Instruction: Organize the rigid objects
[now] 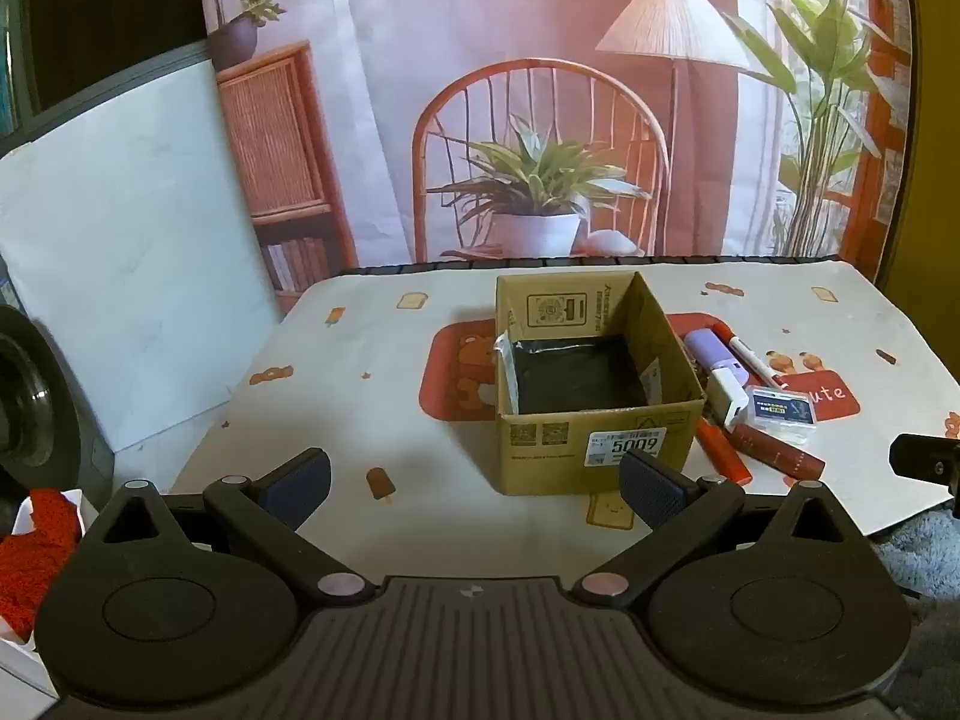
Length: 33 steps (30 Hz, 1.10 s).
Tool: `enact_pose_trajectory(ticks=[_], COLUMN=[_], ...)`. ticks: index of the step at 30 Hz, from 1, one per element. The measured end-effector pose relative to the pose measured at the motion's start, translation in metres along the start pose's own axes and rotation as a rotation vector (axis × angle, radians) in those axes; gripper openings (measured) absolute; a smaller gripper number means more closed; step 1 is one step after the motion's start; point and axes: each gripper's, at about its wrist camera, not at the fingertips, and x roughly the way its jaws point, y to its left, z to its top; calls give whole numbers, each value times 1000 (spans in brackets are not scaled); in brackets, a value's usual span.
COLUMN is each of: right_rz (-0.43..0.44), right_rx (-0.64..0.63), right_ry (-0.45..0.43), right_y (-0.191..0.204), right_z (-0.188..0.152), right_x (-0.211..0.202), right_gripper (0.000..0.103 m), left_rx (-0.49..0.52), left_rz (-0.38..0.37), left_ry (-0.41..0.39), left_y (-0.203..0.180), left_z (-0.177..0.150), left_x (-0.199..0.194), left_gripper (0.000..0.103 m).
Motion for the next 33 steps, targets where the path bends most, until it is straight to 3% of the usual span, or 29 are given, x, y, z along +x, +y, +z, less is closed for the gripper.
enact_pose_trajectory(ticks=[33], right_rz=[-1], right_rx=[1], right_ry=[6], right_y=[2], right_z=[0], right_x=[1], right_gripper=[103], left_rx=[-17], left_rz=[-5], left_ry=[-9], left_y=[3], left_z=[1], left_x=[-3], left_gripper=[103])
